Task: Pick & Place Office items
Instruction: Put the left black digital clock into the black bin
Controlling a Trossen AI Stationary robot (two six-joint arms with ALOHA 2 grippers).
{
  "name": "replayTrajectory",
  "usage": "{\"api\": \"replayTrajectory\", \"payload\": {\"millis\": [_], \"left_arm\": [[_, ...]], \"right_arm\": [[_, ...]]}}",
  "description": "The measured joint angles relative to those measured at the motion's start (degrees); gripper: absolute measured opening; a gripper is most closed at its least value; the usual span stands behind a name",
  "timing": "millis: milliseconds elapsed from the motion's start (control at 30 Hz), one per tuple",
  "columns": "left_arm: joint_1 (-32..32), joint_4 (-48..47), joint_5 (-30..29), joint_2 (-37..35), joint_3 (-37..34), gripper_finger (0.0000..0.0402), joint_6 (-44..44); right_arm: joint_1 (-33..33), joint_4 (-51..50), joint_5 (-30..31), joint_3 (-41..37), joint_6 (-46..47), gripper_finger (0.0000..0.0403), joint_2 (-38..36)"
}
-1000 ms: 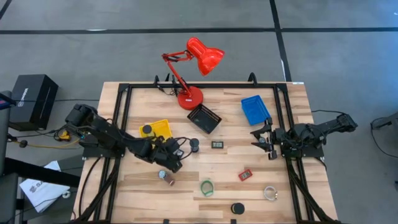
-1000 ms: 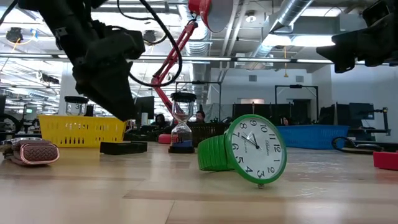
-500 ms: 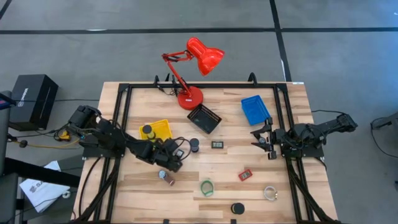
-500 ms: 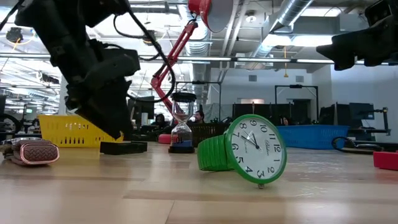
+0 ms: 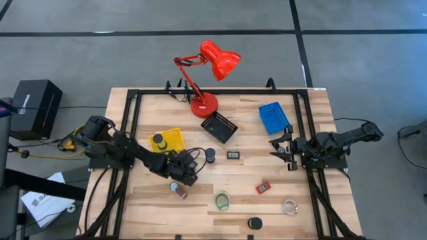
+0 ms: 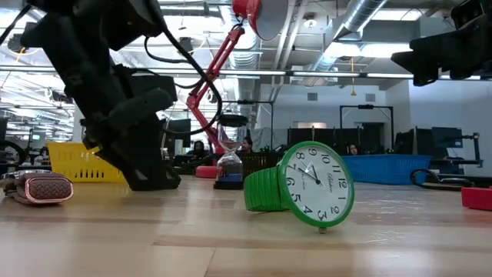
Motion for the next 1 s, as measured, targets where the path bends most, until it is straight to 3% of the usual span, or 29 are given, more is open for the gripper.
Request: {"api": "replayTrajectory", "payload": {"millis": [633, 1000], "left_arm": [[0.0, 0.1, 0.2, -0.2, -0.1, 0.0156, 0.1], [0.1, -0.1, 0.1, -1.4, -0.1, 0.0151, 0.1]], "right_arm": [[0.0, 0.0, 0.0, 0.0, 0.0, 0.021, 0.0], [0.0, 0.0, 0.0, 0.0, 0.0, 0.021, 0.0]]}}
